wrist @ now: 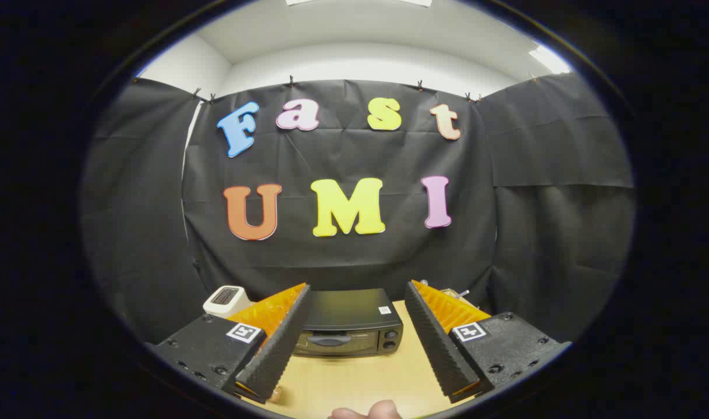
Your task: Open the toaster oven, put the food inside, and close the toaster oven door.
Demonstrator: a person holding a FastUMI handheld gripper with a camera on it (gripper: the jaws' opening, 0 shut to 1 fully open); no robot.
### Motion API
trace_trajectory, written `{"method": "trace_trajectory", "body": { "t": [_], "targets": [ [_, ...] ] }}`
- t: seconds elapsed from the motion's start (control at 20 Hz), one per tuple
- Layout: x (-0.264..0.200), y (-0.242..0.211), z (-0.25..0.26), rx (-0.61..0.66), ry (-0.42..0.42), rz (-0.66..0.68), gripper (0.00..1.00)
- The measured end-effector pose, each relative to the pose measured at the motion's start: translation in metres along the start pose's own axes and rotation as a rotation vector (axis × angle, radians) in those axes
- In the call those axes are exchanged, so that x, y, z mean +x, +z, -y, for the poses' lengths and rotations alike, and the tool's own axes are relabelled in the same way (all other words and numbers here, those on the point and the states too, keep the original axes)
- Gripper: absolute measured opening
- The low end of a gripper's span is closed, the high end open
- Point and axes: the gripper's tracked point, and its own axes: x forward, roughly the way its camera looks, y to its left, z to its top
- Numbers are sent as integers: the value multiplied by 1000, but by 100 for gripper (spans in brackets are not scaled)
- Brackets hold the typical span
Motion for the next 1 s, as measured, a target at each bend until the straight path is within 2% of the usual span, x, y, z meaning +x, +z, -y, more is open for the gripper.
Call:
{"method": "trace_trajectory", "body": {
  "t": [0.75, 1.0],
  "targets": [
    [20, -9, 1, 22, 25, -36, 100],
    [37, -31, -2, 36, 40, -79, 100]
  ]
}}
